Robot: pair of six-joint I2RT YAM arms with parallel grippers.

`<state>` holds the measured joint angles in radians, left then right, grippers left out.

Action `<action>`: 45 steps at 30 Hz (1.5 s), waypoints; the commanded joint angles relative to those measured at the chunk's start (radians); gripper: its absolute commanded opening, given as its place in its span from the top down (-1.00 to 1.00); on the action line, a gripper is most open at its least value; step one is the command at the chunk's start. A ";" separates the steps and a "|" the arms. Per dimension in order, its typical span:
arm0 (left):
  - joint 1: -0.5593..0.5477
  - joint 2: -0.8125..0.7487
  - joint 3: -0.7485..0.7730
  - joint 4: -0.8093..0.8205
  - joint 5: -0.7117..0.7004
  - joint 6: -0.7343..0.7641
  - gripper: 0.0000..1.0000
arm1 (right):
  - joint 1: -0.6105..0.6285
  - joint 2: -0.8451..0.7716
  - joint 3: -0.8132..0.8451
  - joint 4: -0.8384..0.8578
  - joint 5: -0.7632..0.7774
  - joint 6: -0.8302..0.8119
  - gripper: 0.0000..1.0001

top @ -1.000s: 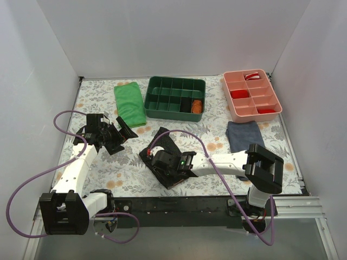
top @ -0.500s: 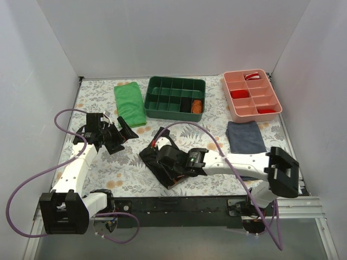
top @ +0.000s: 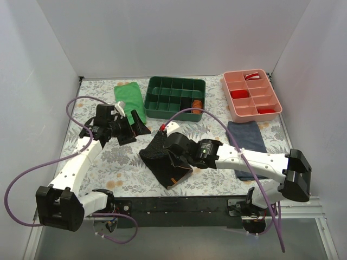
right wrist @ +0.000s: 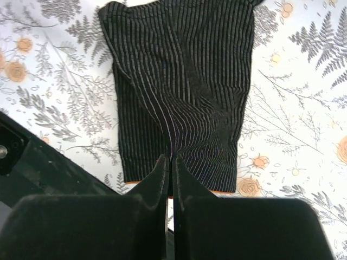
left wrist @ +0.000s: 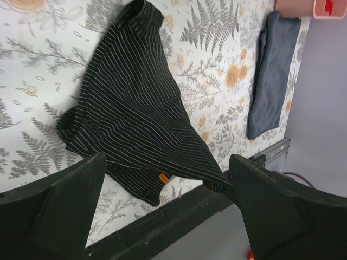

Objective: Roll the underwear
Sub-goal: Pick up the underwear from the center of the board.

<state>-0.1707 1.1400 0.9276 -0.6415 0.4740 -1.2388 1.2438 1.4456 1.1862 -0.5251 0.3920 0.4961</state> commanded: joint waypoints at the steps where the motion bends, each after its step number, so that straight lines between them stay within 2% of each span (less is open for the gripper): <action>1: -0.065 -0.017 -0.013 -0.007 -0.034 -0.039 -0.95 | -0.038 -0.048 -0.023 0.008 0.010 0.032 0.97; 7: -0.099 -0.092 -0.091 0.016 -0.028 -0.097 -0.95 | -0.076 -0.062 -0.036 0.017 -0.004 0.039 0.97; 16: -0.125 -0.123 -0.182 0.028 -0.129 -0.192 -0.93 | -0.099 -0.073 -0.042 0.040 -0.019 0.045 0.97; 34: -0.194 0.017 -0.260 0.166 -0.244 -0.264 -0.87 | -0.104 -0.076 -0.051 0.043 -0.041 0.045 0.93; 42: -0.202 0.107 -0.256 0.243 -0.244 -0.280 -0.75 | -0.104 -0.082 -0.046 0.040 -0.045 0.047 0.92; 45: -0.210 0.129 -0.247 0.249 -0.247 -0.278 -0.63 | -0.104 -0.082 -0.045 0.037 -0.044 0.047 0.92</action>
<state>-0.3679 1.2606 0.6720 -0.4324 0.2478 -1.5124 1.1446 1.3994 1.1469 -0.5209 0.3439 0.5282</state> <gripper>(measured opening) 0.838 0.040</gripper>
